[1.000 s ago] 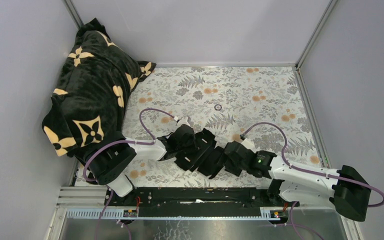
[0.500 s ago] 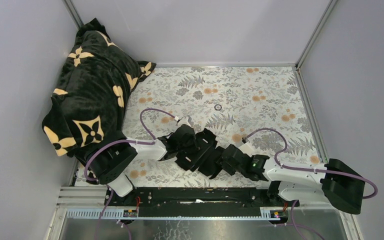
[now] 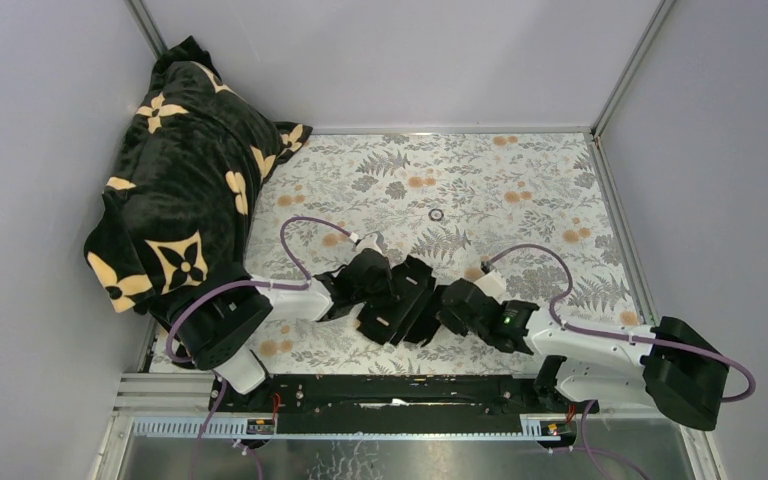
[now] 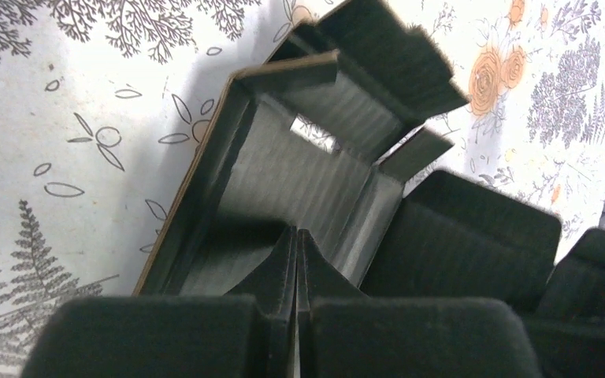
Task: Fold the paper box
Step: Fold the paper box at the center of the board.
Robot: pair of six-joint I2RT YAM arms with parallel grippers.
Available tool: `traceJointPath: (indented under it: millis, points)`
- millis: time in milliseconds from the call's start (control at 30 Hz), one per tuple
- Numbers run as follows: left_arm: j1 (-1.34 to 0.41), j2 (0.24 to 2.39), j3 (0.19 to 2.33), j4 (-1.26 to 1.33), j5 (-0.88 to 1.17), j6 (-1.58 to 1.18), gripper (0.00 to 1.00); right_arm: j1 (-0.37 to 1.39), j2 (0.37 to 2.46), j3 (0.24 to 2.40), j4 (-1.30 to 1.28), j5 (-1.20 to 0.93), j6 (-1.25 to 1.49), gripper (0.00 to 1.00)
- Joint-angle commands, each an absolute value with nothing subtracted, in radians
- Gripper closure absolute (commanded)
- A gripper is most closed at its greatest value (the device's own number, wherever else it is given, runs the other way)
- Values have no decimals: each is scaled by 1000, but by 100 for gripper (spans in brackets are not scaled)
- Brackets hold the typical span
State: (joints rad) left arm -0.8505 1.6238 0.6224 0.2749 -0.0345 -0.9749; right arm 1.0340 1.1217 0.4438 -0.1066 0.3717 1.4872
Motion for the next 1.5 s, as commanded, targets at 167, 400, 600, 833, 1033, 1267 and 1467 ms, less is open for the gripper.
traceJointPath:
  millis: [167,400,600,833,1033,1267,1467]
  points:
    - [-821,1387,722,48,70,-903,99,763,1141,814,-516,261,850,100]
    - [-721,1240,752,-49,93,-864,98,753,1476,1371,-1013,275,391,100]
    - [-621,1202,654,-9,98,-866,98,823,1698,1622,-1286,489,266,100]
    - [-520,1232,613,43,71,-841,99,952,1777,1625,-1345,642,254,100]
    - [-492,1326,561,197,118,-864,100,1003,1781,1574,-1314,683,272,100]
    - [-515,1415,459,524,205,-894,100,1060,1760,1511,-1277,742,310,100]
    - [-625,1510,477,726,211,-854,100,1114,1746,1501,-1257,793,344,100]
